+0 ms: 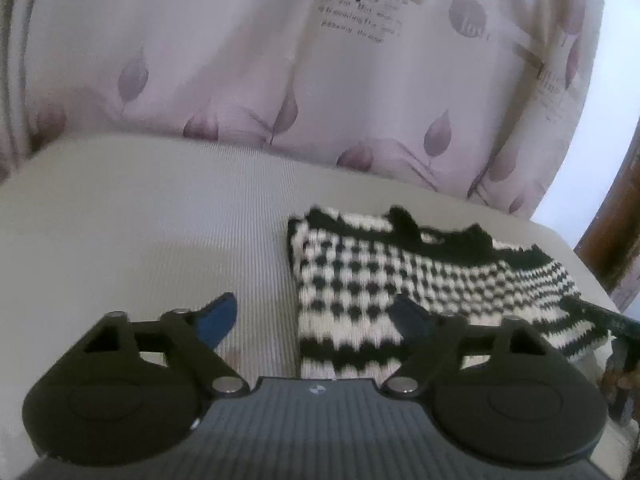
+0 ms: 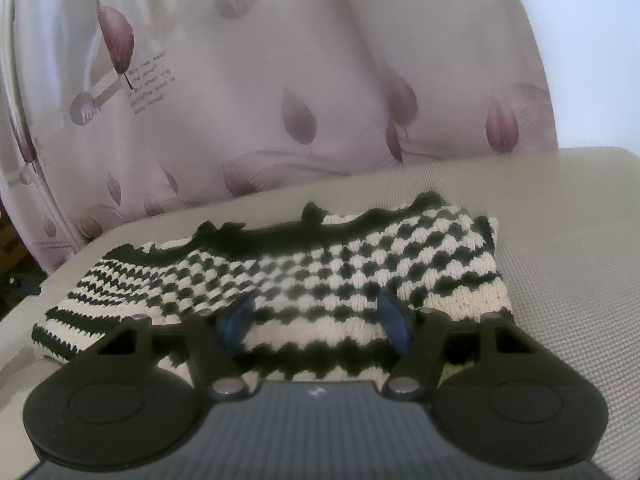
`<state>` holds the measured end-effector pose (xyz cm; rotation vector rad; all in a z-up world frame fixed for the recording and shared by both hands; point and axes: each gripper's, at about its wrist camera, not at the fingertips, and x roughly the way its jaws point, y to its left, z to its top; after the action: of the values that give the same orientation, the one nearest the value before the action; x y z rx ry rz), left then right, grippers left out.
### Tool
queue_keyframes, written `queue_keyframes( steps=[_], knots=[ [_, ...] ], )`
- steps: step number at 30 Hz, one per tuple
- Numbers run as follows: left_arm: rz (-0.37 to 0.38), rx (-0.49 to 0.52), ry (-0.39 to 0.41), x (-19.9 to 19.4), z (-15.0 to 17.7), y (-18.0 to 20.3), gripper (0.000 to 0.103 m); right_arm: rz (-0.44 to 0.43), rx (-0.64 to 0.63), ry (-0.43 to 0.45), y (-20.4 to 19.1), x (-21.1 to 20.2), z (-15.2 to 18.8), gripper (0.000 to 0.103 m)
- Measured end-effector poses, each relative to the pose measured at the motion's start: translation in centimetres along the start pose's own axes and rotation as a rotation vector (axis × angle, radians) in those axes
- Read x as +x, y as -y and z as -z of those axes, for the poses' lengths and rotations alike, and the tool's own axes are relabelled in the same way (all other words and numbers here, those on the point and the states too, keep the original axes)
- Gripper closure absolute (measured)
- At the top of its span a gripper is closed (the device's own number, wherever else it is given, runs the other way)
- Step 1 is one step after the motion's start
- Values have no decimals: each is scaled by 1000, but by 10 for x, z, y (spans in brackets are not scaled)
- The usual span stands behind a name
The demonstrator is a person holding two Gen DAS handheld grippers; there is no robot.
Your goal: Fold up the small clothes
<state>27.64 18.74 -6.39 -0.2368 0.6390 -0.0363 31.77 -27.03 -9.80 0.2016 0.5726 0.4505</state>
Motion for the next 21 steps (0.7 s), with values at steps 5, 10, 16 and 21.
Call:
queue_keyframes(
  steps=[5, 10, 16, 21],
  knots=[
    [21, -10, -70, 36, -15, -2, 14, -3, 3, 5, 1, -1, 0, 36],
    [119, -40, -163, 73, -12, -12, 24, -3, 0, 5, 1, -1, 1, 35],
    [322, -164, -219, 98, -17, -32, 36, 0, 0, 6, 0, -1, 1, 35],
    [395, -254, -225, 113, -10, -45, 70, 6, -6, 3, -1, 0, 1, 35]
  ],
)
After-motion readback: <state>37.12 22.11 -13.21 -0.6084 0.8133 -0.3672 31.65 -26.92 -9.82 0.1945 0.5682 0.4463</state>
